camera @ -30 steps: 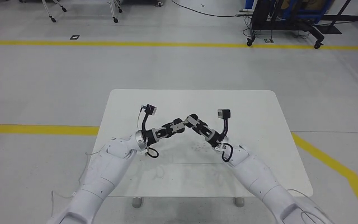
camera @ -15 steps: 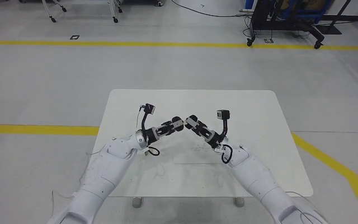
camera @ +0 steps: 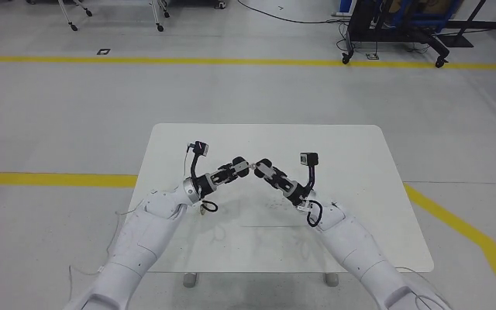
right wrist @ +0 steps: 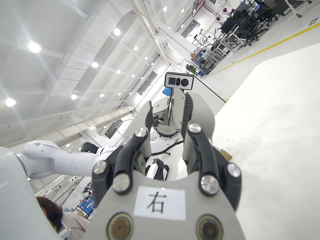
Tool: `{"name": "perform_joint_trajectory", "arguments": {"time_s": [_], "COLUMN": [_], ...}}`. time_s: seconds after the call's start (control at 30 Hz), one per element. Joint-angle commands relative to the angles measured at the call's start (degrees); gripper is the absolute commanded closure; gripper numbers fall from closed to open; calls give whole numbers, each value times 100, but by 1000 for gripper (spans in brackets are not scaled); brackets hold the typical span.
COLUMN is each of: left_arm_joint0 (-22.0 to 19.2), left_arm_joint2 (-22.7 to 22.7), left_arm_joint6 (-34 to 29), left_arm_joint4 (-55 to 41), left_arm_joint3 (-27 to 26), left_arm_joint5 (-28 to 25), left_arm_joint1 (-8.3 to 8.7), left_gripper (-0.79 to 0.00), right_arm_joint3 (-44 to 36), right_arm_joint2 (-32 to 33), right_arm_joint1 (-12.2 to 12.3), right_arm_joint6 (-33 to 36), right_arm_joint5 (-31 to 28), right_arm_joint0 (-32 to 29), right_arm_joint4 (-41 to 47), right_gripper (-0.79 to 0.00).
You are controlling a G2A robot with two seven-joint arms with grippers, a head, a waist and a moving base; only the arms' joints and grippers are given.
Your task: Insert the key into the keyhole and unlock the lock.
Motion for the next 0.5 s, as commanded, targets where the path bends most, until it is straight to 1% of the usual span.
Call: {"name": "perform_joint_trajectory", "arguments": {"time_s": [0.0, 0.1, 0.17, 0.2, 0.23, 0.3, 0.37, 0.4, 0.47], "left_arm_joint0": [-1, -1, 38, 20, -6, 79, 158, 151, 177], "left_arm_joint2": [2, 2, -10, -29, -53, -106, -188, -255, -324], "left_arm_joint6": [-4, -4, 85, 96, 132, 224, 117, 37, -74], "left_arm_joint4": [2, 2, 44, 302, 680, 975, 1114, 1314, 1686], "left_arm_joint3": [-1, -1, -77, -114, -190, -414, -579, -605, -737], "left_arm_joint5": [-3, -3, 95, 166, 186, 176, 112, 122, 122], "left_arm_joint1": [0, 0, 3, 24, 50, 84, 132, 169, 224], "left_gripper": [0, 0, 0, 0, 0, 0, 0, 0, 0], "right_arm_joint3": [0, 0, 0, 0, -24, -73, -151, -327, -638], "right_arm_joint2": [0, 0, 0, 0, 29, 118, 305, 366, 543], "right_arm_joint1": [0, 0, 0, 0, 19, 109, 236, 291, 400], "right_arm_joint6": [0, 0, 0, 0, 37, 331, 533, 650, 986], "right_arm_joint5": [0, 0, 0, 0, 88, 280, 833, 961, 902], "right_arm_joint0": [0, 0, 0, 0, 34, 161, 260, 228, 81], "right_arm_joint4": [0, 0, 0, 0, -250, -1206, -2221, -2566, -2591], "right_gripper": [-785, -785, -785, -785, -785, -785, -785, -785, -785]}}
